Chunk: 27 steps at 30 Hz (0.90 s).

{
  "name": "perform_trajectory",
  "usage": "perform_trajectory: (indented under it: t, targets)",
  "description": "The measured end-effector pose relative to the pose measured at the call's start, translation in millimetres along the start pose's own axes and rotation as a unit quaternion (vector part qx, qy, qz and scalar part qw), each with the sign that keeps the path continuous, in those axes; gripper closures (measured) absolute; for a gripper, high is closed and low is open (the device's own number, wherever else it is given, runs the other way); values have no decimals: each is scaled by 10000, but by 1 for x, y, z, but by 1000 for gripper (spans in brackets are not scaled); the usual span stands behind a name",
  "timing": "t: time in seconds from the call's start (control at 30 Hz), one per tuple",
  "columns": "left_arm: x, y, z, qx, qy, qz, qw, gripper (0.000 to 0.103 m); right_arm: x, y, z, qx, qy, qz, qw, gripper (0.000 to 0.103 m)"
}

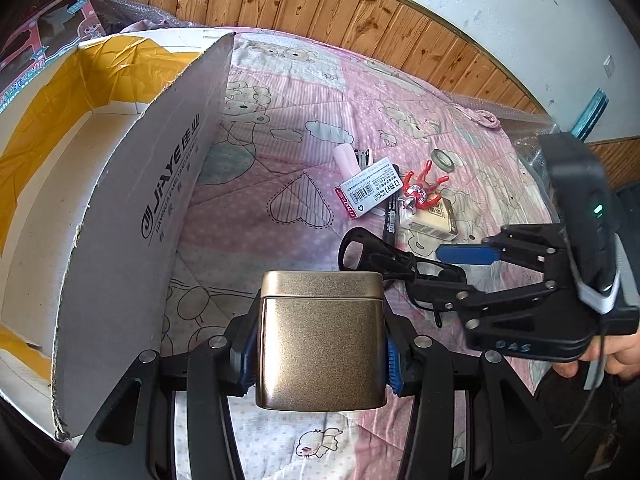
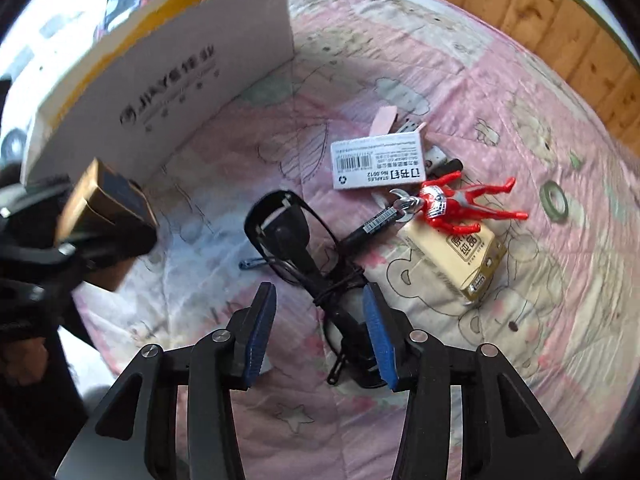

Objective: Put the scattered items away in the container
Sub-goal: 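Carry the tin in the left tool and glasses in the right tool toward the cardboard box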

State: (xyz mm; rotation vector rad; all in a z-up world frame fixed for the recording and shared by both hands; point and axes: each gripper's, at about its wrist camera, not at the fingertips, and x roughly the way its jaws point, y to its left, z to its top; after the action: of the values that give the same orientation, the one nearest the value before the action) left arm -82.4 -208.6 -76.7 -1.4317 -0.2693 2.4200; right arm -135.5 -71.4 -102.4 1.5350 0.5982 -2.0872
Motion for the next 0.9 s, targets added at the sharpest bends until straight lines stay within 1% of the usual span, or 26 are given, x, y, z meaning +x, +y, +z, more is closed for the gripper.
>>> perform_trajectory:
  t: [0.03,0.13,0.17,0.2,0.23,0.27,0.33,0.4,0.5,0.57,0.67,0.9]
  targets:
    - [0,1,0,-8,0,-10,10000,53,8,7,1,-325,111,-177,9993,52]
    - [1,3,0,-40,11,-3,10000,53,28,22,0,-1128,458,-337,9920,51]
    - [2,4,1,-56,15,-9,10000,53,34,25,-1,-1382,518,-394,9883,46]
    - [4,4,1,-60,24,-6,10000,54,36,26,1,-1556,449,-465,9857,38]
    - [5,5,1,-66,36,-12,10000,54,37,23,3,-1589,433,-381,9856,38]
    - [6,5,1,-79,43,-15,10000,53,37,16,5,-1455,469,-198,9880,42]
    - [6,5,1,-87,34,-9,10000,53,35,3,6,-1142,478,161,9922,75]
    - [3,7,3,-97,-11,14,10000,54,31,-4,1,-839,414,203,9954,76]
    - [0,9,5,-117,-59,39,9999,54,18,-14,-9,-285,165,319,9990,78]
    - [-1,8,4,-103,-59,40,9999,54,6,-16,-16,3,-19,461,9989,78]
    - [-5,1,3,-28,-73,54,10000,53,-9,-10,-28,187,-203,506,9983,78]
    - [-22,-21,1,211,-173,329,9991,53,-37,-5,-37,767,-650,448,9939,78]
